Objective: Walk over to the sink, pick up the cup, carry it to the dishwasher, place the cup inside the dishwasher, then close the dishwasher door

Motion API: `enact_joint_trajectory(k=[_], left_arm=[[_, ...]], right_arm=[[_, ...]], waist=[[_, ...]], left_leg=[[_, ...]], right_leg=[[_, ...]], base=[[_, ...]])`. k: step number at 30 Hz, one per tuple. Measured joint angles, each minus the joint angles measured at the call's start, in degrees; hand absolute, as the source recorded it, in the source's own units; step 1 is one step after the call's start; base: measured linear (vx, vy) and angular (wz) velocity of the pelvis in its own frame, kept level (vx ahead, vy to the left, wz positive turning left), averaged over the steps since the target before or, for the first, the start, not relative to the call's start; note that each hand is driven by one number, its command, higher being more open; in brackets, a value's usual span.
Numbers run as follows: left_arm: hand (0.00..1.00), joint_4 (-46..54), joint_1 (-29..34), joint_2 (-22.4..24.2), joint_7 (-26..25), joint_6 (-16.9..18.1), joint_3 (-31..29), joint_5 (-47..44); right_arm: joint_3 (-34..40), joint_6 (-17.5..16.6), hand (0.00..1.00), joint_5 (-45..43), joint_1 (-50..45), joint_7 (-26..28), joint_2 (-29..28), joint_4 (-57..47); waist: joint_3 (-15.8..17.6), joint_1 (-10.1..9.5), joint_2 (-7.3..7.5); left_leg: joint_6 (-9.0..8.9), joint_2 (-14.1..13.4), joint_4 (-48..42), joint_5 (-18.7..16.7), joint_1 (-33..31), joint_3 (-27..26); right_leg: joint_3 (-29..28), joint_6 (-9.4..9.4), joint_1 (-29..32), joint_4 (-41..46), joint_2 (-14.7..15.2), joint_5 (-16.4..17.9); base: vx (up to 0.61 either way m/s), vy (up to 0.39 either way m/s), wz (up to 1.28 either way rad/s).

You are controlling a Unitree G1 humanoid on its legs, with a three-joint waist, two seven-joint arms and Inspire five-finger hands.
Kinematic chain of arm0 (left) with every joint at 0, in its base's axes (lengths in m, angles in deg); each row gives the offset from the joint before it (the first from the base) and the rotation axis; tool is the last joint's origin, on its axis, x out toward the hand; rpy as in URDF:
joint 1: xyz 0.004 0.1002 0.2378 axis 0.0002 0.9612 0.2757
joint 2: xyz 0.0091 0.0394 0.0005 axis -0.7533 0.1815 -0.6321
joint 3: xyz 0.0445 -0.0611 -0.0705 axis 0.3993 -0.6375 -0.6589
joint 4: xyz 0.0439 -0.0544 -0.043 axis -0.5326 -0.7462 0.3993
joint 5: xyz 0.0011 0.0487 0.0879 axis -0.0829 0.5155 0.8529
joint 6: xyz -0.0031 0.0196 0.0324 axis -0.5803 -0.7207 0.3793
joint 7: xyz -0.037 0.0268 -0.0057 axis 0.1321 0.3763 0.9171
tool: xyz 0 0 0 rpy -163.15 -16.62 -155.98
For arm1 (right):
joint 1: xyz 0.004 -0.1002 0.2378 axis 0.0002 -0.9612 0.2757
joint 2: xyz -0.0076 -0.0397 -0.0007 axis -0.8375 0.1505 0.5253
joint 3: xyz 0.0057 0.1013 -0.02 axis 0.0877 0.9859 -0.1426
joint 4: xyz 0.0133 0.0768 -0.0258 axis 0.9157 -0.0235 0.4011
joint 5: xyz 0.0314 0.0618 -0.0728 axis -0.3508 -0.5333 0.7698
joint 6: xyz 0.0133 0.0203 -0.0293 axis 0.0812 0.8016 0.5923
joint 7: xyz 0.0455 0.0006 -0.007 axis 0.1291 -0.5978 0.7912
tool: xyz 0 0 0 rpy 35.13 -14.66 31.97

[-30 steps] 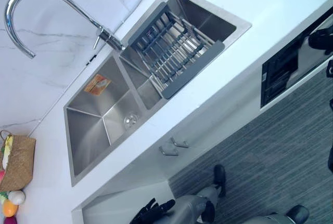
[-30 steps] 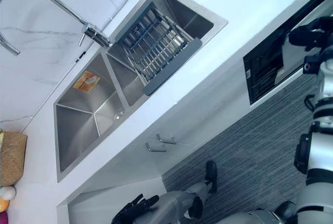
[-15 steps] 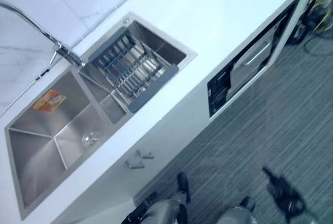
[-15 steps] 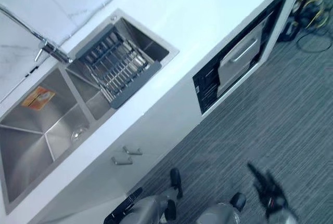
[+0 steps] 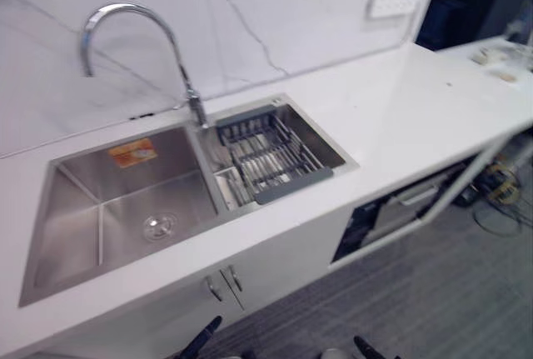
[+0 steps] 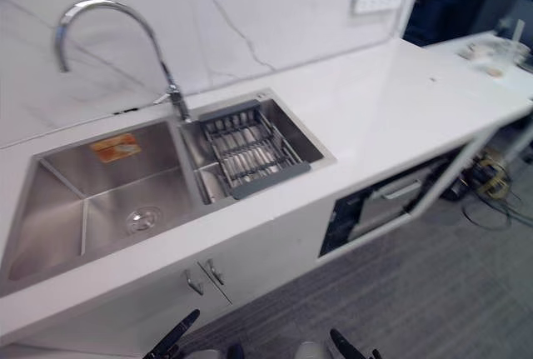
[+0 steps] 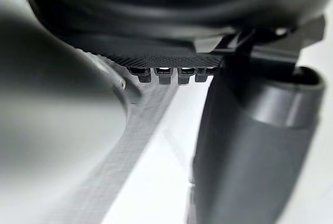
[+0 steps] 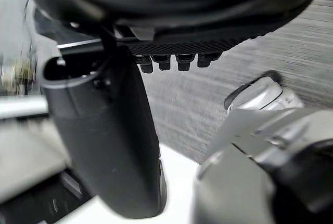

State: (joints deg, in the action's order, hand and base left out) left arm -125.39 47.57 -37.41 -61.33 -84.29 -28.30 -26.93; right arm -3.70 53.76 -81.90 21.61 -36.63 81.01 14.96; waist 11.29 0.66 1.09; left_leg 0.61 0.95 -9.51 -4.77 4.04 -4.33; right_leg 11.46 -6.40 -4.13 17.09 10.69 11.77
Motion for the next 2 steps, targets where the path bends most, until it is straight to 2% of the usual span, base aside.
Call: enact_joint_trajectory(k=[2], left_arm=[[1.00, 0.39, 0.36, 0.39, -0.35, 0.38, -1.29, 0.03]], right_arm=[[-2.27, -0.13, 1.00, 1.33, 0.12, 0.27, 0.34, -0.42]], waist=[[-0.70, -0.64, 0.38]], left_leg=[[-0.31, -0.24, 0.03, 0.18, -0.23, 0.28]], right_leg=[[2.73, 0.08, -1.32, -1.56, 0.30, -0.37]], base=[[0.10, -0.024, 0.52]])
